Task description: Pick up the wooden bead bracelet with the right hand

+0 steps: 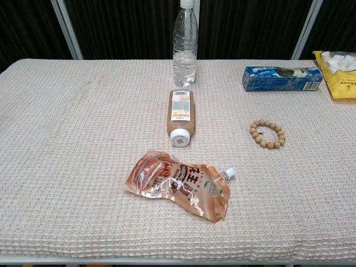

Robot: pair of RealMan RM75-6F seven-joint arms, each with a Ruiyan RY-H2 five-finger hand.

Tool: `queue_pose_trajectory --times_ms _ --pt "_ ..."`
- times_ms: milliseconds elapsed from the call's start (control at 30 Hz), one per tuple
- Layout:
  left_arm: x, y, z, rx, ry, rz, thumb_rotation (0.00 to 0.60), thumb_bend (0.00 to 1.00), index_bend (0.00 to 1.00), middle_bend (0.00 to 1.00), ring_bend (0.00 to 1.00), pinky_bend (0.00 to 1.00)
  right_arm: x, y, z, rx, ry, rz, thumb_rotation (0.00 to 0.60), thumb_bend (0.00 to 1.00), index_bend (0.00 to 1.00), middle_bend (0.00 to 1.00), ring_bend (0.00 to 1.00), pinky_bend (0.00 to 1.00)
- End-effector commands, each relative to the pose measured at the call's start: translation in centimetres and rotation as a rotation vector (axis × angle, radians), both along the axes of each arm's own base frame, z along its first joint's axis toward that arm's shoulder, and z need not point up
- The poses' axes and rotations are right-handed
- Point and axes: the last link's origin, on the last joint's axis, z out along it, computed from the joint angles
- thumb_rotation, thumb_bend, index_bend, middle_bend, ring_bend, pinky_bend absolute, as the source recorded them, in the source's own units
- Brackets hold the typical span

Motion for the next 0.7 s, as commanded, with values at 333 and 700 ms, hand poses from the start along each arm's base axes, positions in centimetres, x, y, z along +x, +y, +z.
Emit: queue_pose_trajectory --times_ms 333,700 --pt "0.1 -0.3 0.1 0.007 -0.004 -0.003 0.600 0.00 0.13 0.06 0.00 0.00 0.1 0.4 0.1 0.004 -0.002 0.012 0.542 0.19 0.00 0.09 0.00 0.00" --pt "-0.1 -0.5 0.1 0.001 -0.008 0.011 0.600 0.00 0.13 0.06 0.00 0.00 3.7 -5.2 -5.7 0.253 0.082 0.136 0.597 0.19 0.22 0.31 0.00 0.00"
